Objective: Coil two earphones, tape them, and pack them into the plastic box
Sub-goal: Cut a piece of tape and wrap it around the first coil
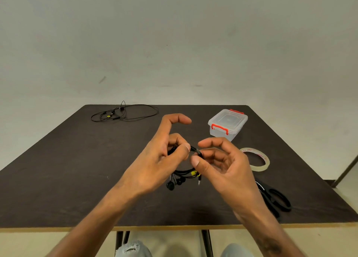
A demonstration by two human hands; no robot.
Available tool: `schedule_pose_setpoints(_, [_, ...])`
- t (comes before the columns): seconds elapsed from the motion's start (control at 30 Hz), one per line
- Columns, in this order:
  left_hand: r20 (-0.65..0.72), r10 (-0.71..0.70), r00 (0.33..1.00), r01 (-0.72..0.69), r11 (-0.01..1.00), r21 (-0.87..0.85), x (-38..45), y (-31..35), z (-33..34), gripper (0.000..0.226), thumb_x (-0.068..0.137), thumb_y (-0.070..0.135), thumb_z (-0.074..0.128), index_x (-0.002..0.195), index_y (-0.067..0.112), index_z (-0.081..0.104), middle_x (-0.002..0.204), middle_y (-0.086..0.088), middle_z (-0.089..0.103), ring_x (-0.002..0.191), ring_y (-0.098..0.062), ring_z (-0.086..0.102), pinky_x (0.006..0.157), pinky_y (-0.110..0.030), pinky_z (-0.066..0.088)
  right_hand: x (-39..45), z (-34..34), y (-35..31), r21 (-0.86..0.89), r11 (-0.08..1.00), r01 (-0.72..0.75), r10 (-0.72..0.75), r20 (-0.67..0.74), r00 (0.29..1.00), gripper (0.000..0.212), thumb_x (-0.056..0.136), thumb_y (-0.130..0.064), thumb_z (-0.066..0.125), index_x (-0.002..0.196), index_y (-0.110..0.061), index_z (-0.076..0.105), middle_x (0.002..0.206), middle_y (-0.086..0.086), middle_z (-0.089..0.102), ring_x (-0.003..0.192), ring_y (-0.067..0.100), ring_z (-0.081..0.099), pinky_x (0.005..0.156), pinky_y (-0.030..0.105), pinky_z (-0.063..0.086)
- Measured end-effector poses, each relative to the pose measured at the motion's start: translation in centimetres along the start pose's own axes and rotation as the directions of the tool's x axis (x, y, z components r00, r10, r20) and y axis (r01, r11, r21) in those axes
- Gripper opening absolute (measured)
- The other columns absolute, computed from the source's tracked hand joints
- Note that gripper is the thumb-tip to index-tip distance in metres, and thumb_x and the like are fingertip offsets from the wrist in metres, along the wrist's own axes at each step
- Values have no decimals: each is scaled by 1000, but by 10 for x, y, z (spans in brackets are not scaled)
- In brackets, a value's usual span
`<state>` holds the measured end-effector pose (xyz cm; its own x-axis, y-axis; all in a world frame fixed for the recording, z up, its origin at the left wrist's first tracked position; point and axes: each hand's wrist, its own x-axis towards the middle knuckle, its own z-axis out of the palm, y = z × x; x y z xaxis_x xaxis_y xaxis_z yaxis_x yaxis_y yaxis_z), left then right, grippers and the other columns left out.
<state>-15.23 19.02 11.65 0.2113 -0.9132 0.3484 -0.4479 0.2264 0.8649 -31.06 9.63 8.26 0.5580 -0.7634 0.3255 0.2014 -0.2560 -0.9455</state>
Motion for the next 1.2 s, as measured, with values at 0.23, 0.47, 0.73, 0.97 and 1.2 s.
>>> schedule_pose_setpoints(0.23, [27,-60,998,60,998,7,-2,-1,2,45,105,7,53,136,37,40,76,6,59,67,-6,49,67,-23,42,-2,5,18,-586,725,362,-483,-57,874,26,85,-13,84,105,-20,69,96,-10,68,85,14,69,75,32,57])
schedule_pose_setpoints(0.47, [16,-154,988,155,986,-66,-4,0,5,37,102,10,58,130,33,47,74,3,63,65,-2,55,69,-18,46,0,11,32,-796,420,436,-762,-48,646,7,87,-8,78,88,-5,72,97,9,68,84,19,66,65,35,59])
schedule_pose_setpoints(0.73, [-52,-277,959,272,959,-81,-2,-1,4,11,98,20,66,98,19,77,79,-1,77,75,-10,71,78,-26,55,3,12,37,-758,408,508,-796,-22,605,6,88,-3,78,86,1,74,95,15,67,81,19,65,62,32,59])
schedule_pose_setpoints(0.97, [-30,-207,978,203,974,-102,-8,-3,1,12,93,25,75,100,23,84,85,2,81,76,-7,74,73,-19,57,4,11,35,-785,362,503,-801,15,599,14,91,-9,80,80,0,74,92,12,69,76,19,66,57,34,57])
schedule_pose_setpoints(1.2, [-67,-131,989,127,990,-67,-9,-12,-5,13,93,16,76,103,20,81,95,-1,80,87,-13,76,80,-24,60,1,14,35,-763,415,495,-748,23,663,8,90,-12,81,89,-4,78,96,8,71,83,19,68,66,35,58])
